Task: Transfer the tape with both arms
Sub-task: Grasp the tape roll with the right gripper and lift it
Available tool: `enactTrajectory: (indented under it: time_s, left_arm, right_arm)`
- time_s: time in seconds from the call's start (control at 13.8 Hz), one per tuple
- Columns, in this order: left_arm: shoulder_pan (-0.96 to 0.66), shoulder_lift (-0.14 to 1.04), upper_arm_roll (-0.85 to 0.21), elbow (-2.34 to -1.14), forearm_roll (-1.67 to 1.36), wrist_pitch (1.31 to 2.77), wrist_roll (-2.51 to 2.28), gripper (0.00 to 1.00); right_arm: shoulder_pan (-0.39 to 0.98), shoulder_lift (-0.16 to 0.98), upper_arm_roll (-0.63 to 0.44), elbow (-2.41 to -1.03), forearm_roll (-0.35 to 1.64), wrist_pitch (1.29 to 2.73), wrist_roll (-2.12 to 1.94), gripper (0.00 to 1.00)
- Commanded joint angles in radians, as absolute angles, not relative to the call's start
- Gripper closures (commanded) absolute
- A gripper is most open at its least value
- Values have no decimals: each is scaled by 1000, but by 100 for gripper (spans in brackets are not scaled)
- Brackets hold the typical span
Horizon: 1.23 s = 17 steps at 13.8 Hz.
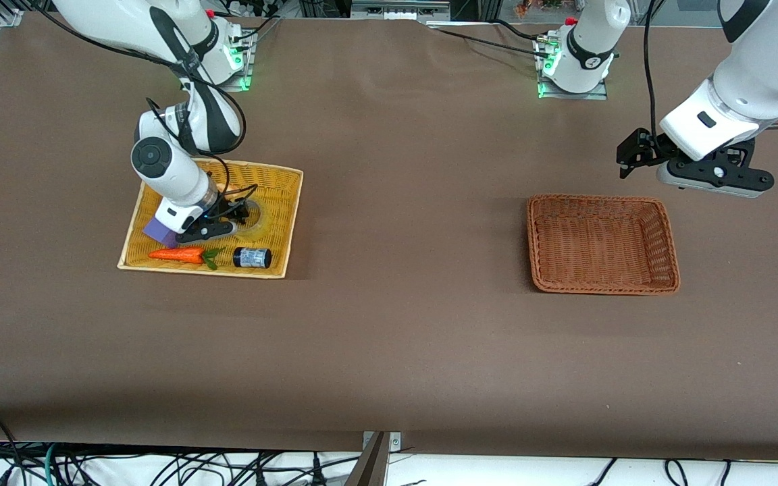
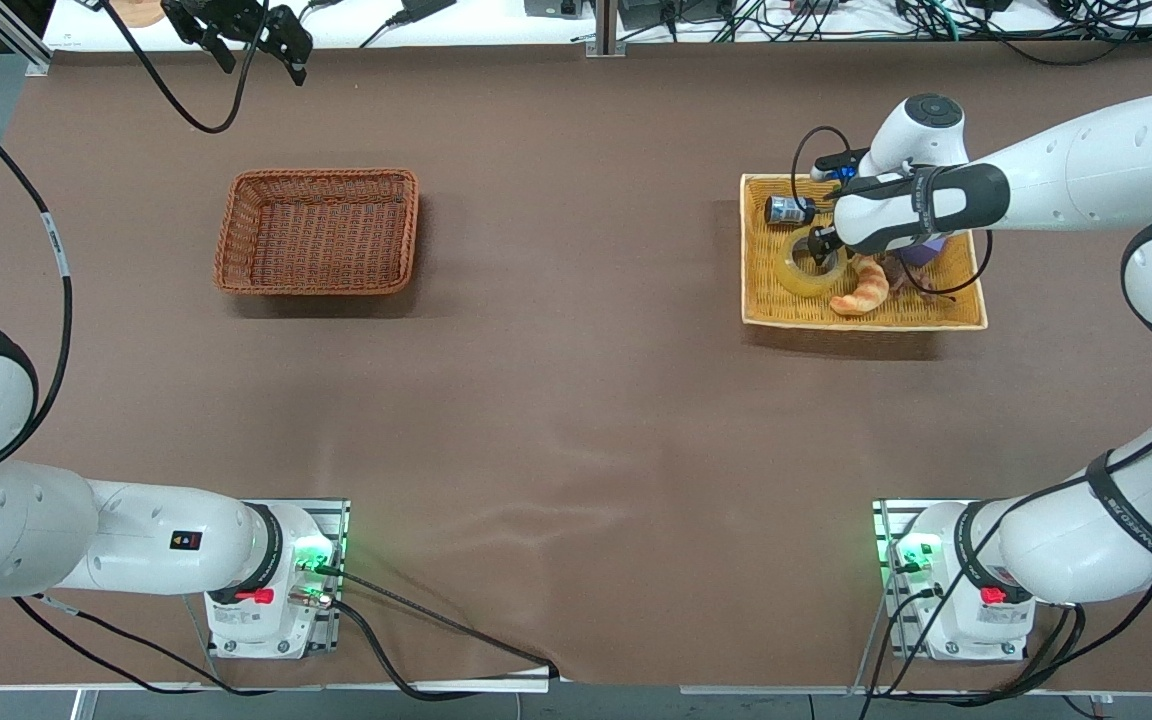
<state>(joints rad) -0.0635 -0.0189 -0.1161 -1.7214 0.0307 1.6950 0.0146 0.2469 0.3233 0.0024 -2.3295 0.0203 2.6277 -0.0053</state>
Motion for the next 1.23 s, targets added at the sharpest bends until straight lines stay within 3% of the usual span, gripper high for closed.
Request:
enactTrajectory:
  time_s: [0.0, 0.22, 0.43, 0.65, 0.94, 1.16]
  left_arm:
    - [-58, -28, -120, -1720, 44, 1687, 41, 0]
    - [-58, -28, -120, -1720, 44, 1687, 41, 0]
    - [-58, -28, -120, -1720, 44, 1687, 41, 0]
    - [-58, -28, -120, -1720, 44, 1687, 41, 0]
    - [-58, -28, -123, -1718, 44, 1686, 40, 0]
    - [-58, -28, -123, -1718, 44, 1686, 40, 0]
  right_arm:
    - [242, 304, 12, -2324, 29, 2609, 2, 100]
    - [242, 282, 46, -2222, 29, 2466, 41, 100]
    - [253, 284, 51, -2003, 25, 2204, 47, 100]
    - [345, 298, 58, -1800, 29, 2036, 118, 100]
    - [539, 402, 58, -1656, 31, 2034, 377, 100]
    - [671, 558, 58, -1476, 29, 2036, 610, 100]
